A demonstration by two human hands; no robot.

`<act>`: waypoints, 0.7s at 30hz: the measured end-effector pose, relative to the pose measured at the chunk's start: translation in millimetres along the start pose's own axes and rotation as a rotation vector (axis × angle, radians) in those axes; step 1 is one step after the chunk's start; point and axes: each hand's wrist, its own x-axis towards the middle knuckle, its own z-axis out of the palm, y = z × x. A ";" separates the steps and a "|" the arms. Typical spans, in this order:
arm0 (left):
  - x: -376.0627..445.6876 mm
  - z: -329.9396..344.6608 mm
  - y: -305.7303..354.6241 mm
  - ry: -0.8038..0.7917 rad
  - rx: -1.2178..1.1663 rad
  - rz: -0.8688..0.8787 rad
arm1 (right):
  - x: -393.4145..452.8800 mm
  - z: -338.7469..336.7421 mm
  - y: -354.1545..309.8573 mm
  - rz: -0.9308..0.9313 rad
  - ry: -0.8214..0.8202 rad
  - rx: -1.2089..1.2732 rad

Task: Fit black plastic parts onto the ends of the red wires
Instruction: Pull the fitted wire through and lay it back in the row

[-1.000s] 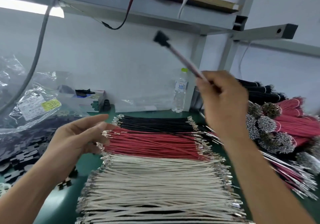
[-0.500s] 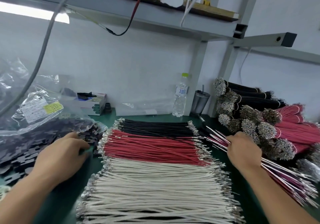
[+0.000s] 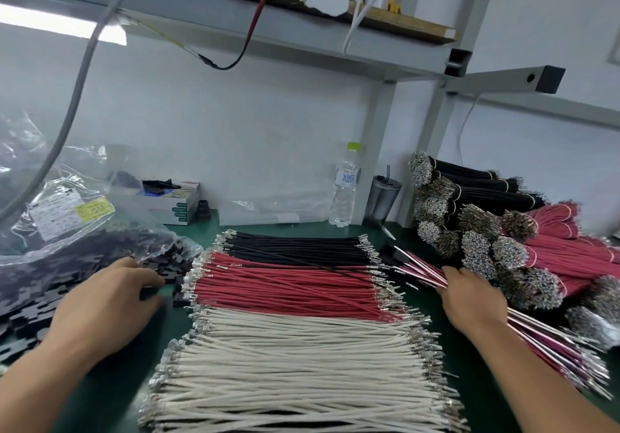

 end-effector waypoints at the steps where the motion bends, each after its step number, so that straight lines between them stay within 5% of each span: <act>1: 0.5 0.5 -0.7 -0.002 0.000 0.004 | 0.0 -1.9 -0.3 0.012 -0.011 -0.007; 10: 1.0 2.4 -0.9 -0.014 -0.009 0.025 | 2.9 -17.9 -10.7 0.105 -0.137 0.189; 15: 2.6 4.8 -2.6 0.024 -0.050 0.016 | -10.9 -32.6 -30.4 0.089 0.175 0.592; 21: 3.5 8.9 -4.2 0.071 -0.079 0.012 | -19.7 -24.6 -46.9 0.238 -0.130 1.062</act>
